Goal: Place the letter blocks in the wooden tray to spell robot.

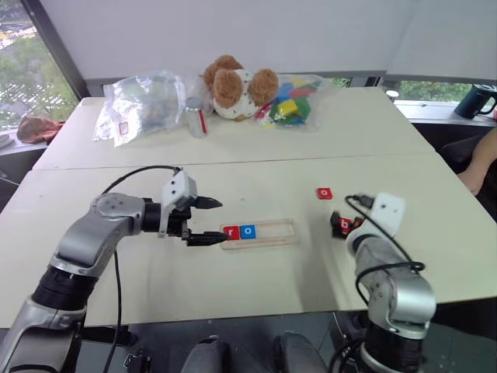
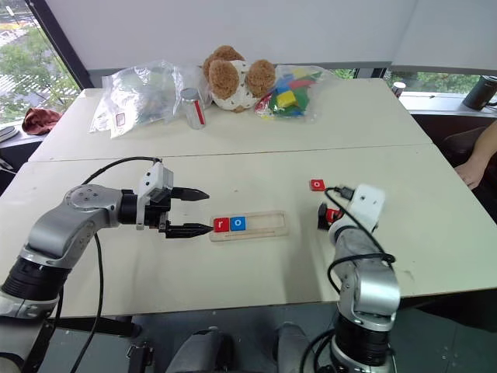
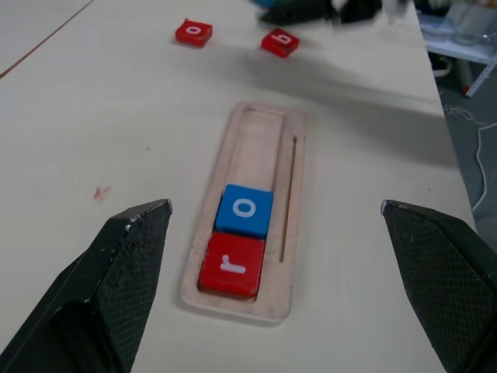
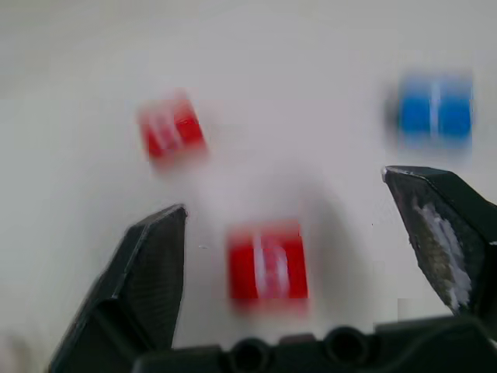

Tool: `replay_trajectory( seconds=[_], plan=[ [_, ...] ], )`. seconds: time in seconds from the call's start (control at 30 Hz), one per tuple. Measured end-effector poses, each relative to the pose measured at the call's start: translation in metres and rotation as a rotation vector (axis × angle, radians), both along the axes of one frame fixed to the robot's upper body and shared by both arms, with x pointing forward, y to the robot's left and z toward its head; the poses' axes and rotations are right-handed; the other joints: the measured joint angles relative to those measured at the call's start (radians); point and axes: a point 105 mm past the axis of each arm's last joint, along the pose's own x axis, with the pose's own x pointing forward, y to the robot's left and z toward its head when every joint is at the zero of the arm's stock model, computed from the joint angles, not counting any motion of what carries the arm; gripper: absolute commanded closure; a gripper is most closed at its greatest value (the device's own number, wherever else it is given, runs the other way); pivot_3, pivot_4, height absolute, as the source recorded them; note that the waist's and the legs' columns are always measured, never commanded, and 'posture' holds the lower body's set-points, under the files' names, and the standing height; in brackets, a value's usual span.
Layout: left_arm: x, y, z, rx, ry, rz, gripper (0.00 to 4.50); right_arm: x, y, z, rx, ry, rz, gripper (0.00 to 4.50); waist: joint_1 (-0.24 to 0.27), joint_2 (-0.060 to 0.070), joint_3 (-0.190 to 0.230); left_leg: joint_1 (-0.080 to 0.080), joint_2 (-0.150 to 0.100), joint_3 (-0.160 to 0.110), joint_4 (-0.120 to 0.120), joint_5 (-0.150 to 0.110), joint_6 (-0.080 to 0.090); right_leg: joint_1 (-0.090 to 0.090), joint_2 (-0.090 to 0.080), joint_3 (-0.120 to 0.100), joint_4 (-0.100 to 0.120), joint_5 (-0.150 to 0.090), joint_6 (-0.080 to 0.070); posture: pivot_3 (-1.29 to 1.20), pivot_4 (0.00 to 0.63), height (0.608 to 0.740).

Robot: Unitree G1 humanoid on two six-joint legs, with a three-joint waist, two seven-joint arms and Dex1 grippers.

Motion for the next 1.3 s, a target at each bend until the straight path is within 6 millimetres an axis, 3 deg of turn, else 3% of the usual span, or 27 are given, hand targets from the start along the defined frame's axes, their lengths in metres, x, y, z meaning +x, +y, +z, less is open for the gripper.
replay_trajectory(
  seconds=[0.07, 0.1, 0.17, 0.27, 0.37, 0.53, 0.8, 1.2, 1.3],
  plan=[
    [0.000, 0.004, 0.001, 0.016, 0.001, 0.001, 0.00, 0.001, 0.002, 0.015, -0.088, -0.081, 0.148, 0.07, 0.000, 0.000, 0.000, 0.001, 0.000, 0.000, 0.000, -0.001, 0.001, 0.001, 0.000, 0.000, -0.001, 0.000, 0.000, 0.00, 0.150, 0.740],
    [-0.001, 0.005, 0.000, 0.023, 0.007, -0.006, 0.00, 0.001, 0.006, 0.013, -0.133, -0.078, 0.281, 0.07, 0.001, 0.000, 0.000, 0.001, 0.000, 0.000, 0.000, -0.001, 0.002, 0.003, 0.000, 0.000, -0.002, 0.000, 0.000, 0.00, 0.150, 0.740],
    [-0.003, 0.008, 0.000, 0.034, 0.016, -0.016, 0.00, -0.001, 0.003, 0.000, -0.171, -0.015, 0.456, 0.07, 0.002, -0.001, 0.001, 0.002, 0.000, 0.001, 0.000, -0.001, 0.003, 0.005, 0.000, -0.001, -0.003, 0.000, 0.000, 0.00, 0.150, 0.740],
    [-0.006, 0.012, 0.001, 0.049, 0.038, -0.030, 0.00, -0.015, -0.017, -0.032, -0.231, 0.145, 0.715, 0.07, 0.004, -0.002, 0.002, 0.004, 0.000, 0.002, 0.000, -0.002, 0.004, 0.007, 0.000, -0.001, -0.004, 0.000, 0.001, 0.00, 0.150, 0.740],
    [-0.007, 0.013, 0.005, 0.054, 0.041, -0.046, 0.00, -0.020, -0.040, -0.043, -0.253, 0.216, 0.828, 0.07, 0.000, -0.002, 0.002, 0.006, 0.000, 0.002, 0.001, -0.002, 0.004, 0.009, -0.001, 0.001, -0.004, 0.000, 0.001, 0.00, 0.150, 0.740],
    [-0.006, 0.011, 0.008, 0.049, 0.039, -0.045, 0.00, -0.016, -0.040, -0.046, -0.296, 0.221, 0.986, 0.07, -0.001, -0.002, 0.002, 0.007, 0.002, 0.002, 0.001, -0.002, 0.003, 0.009, 0.000, 0.001, -0.003, 0.000, 0.001, 0.00, 0.150, 0.740],
    [-0.003, 0.014, 0.005, 0.066, 0.030, -0.014, 0.00, 0.001, -0.038, -0.049, -0.352, 0.240, 1.107, 0.07, 0.005, -0.002, 0.002, 0.007, 0.001, 0.002, 0.001, -0.002, 0.003, 0.009, -0.002, 0.001, -0.003, 0.000, 0.001, 0.00, 0.150, 0.740],
    [-0.007, 0.015, 0.001, 0.070, 0.026, 0.004, 0.00, 0.010, -0.047, -0.062, -0.331, 0.338, 1.180, 0.07, 0.003, -0.002, 0.002, 0.006, 0.001, 0.002, 0.001, -0.002, 0.003, 0.008, -0.003, 0.001, -0.003, 0.000, 0.001, 0.00, 0.150, 0.740],
    [-0.007, 0.015, 0.001, 0.071, 0.024, 0.009, 0.00, 0.015, -0.051, -0.062, -0.338, 0.341, 1.171, 0.92, 0.003, -0.002, 0.002, 0.006, 0.001, 0.002, 0.001, -0.002, 0.002, 0.008, -0.003, 0.001, -0.003, 0.000, 0.000, 0.00, 0.150, 0.740]
  ],
)
